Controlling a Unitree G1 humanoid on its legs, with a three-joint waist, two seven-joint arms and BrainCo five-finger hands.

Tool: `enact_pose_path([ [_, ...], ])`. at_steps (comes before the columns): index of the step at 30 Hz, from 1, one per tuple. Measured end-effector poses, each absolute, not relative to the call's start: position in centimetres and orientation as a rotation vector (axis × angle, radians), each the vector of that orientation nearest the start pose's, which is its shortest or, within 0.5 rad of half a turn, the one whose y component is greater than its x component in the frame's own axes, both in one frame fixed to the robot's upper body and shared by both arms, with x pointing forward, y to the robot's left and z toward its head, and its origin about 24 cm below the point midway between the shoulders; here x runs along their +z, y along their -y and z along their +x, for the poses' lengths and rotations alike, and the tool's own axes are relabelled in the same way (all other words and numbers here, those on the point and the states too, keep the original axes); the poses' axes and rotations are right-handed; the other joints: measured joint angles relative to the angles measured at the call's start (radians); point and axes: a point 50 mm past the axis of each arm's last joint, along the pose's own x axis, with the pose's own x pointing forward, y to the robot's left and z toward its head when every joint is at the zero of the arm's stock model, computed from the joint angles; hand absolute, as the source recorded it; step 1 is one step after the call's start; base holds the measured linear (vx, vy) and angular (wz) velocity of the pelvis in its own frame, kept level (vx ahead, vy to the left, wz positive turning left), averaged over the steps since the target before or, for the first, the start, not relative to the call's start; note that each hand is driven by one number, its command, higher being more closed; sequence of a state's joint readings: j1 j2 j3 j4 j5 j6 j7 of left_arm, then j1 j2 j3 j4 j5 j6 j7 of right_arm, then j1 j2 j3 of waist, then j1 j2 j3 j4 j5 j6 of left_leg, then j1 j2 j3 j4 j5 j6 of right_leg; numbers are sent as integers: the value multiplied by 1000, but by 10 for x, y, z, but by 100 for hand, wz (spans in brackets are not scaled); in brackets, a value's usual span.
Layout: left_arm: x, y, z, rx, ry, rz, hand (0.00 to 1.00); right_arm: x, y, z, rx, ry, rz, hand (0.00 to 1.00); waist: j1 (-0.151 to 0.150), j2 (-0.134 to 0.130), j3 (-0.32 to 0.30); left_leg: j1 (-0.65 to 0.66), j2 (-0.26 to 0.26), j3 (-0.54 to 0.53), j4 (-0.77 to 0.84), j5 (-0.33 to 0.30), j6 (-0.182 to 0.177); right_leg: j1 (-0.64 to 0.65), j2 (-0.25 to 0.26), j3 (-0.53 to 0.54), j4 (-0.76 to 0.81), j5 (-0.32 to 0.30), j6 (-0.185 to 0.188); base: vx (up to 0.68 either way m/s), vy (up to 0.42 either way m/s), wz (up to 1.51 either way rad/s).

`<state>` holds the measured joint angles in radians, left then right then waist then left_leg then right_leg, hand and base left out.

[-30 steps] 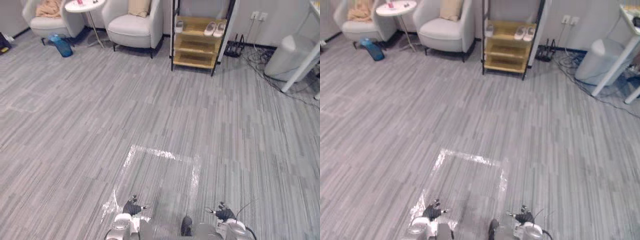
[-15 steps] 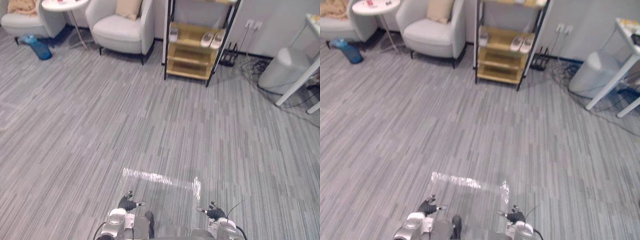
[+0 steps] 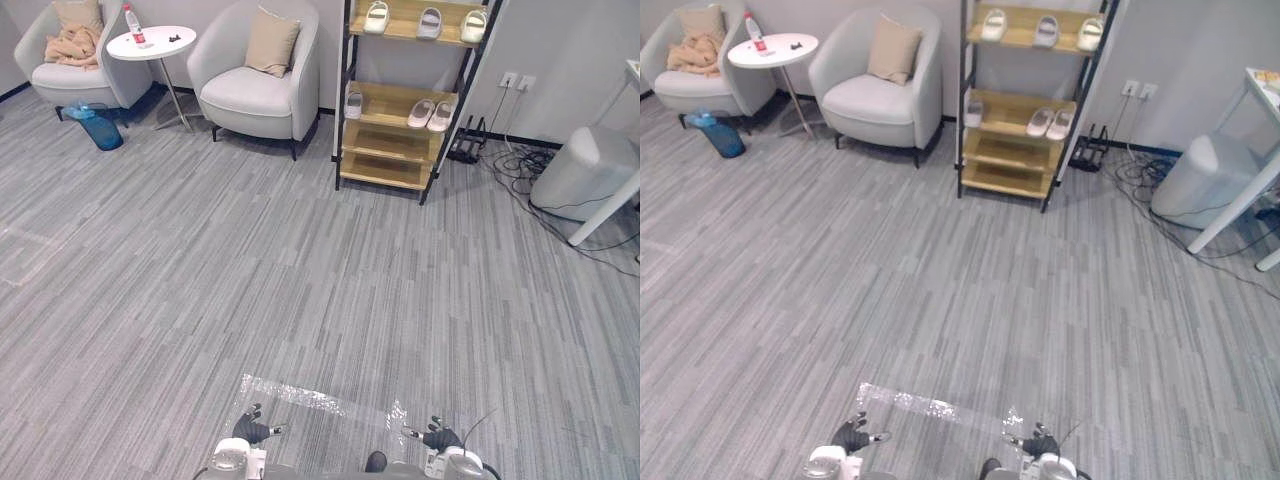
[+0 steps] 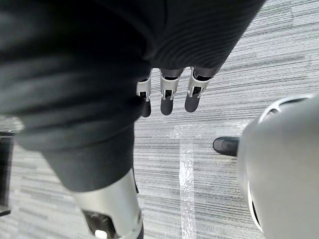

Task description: Pick up cushions and gather them together orderly.

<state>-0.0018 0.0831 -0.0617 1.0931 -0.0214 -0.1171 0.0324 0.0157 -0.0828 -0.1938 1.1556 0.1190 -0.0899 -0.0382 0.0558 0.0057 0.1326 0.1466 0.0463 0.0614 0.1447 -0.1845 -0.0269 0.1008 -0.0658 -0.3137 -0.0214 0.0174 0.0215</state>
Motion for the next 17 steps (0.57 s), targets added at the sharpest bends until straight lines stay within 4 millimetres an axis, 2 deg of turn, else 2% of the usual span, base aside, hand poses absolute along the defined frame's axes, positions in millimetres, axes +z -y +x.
enact_pose_path([
  [6,-154,-175,130,27,-974,103,0,-162,206,99,-341,-1066,116,0,0,-7,3,8,-13,-13,-3,-14,-7,29,0,9,-66,45,19,-12,33,-1],
  [17,-154,-177,127,36,-983,105,0,-162,205,98,-343,-1067,121,0,0,-6,2,-4,-30,8,-23,-23,1,0,-15,47,-74,72,28,-68,45,-8],
])
